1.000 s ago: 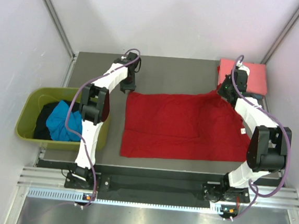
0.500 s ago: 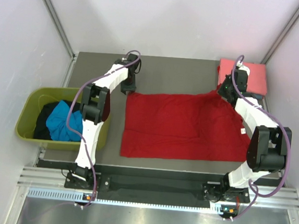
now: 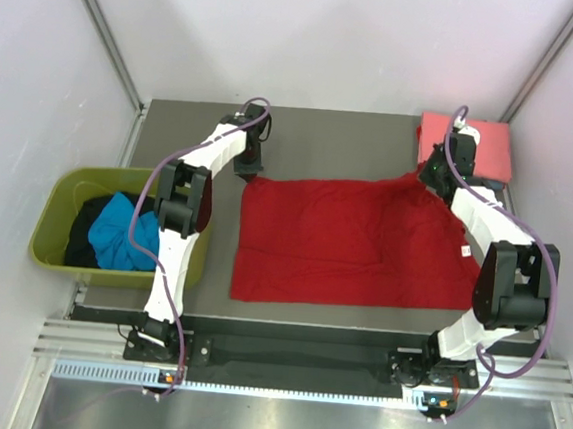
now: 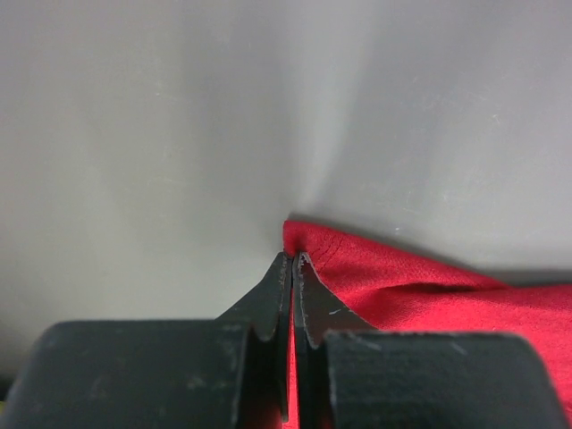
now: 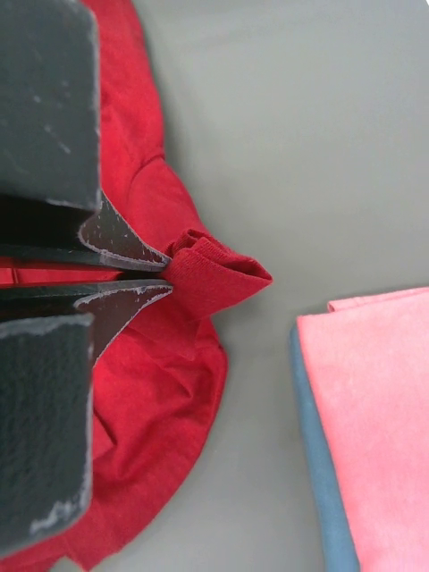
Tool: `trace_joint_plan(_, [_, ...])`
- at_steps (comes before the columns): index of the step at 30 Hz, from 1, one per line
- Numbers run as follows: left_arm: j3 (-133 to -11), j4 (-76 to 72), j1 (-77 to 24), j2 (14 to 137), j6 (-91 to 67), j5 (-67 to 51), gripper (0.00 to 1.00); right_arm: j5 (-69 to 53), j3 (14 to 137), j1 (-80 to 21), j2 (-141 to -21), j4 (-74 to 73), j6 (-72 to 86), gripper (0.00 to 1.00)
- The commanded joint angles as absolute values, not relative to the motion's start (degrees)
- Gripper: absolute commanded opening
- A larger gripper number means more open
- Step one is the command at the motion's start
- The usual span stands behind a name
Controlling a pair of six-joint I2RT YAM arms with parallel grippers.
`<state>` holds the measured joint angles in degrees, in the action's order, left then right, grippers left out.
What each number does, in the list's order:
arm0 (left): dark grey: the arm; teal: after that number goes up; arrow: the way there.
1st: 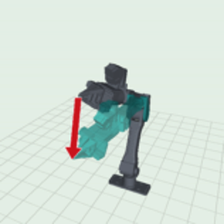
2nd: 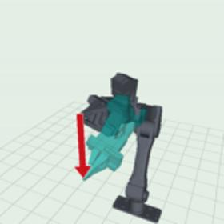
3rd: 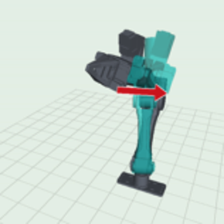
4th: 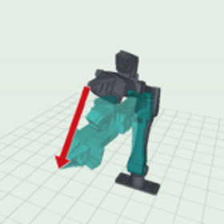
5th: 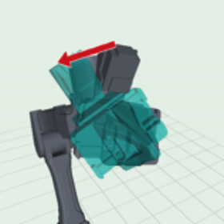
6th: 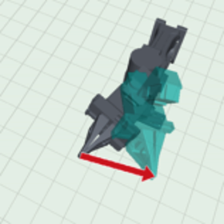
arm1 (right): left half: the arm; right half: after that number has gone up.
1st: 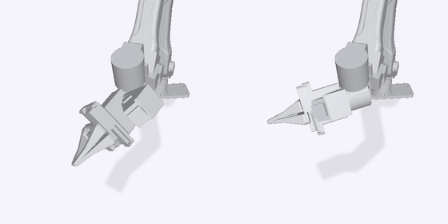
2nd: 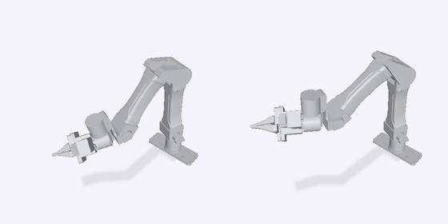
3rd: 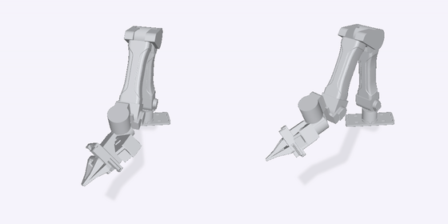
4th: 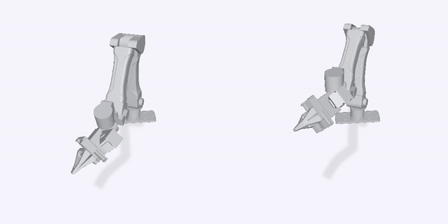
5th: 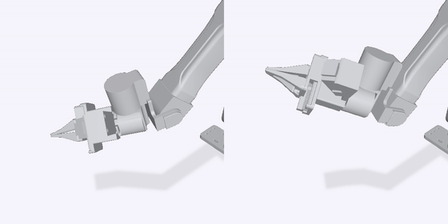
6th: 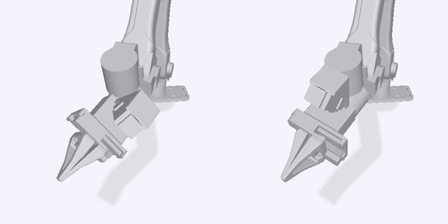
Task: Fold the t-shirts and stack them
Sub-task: Fold the tshirt
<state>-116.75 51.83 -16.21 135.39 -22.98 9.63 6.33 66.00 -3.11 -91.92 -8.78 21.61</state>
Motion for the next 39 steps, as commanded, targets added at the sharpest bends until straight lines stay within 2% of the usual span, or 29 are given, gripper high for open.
trace_joint_plan(1, [-117.7,53.9,-15.7,134.1,-22.6,9.6,0.0,8.1,66.0,-1.1,-87.5,-7.8,20.1,0.0])
trace_joint_plan(10, [-113.4,52.6,-15.9,127.7,-22.8,10.5,0.0,7.7,64.2,2.7,-84.1,-8.5,19.7,0.0])
trace_joint_plan(25, [-107.2,50.1,-16.6,120.3,-23.9,6.4,0.0,6.2,60.2,3.3,-80.0,-10.4,19.2,0.0])
trace_joint_plan(39, [-96.0,50.9,-17.5,109.8,-24.1,1.8,0.0,11.8,55.3,4.2,-73.5,-17.0,20.4,0.0])
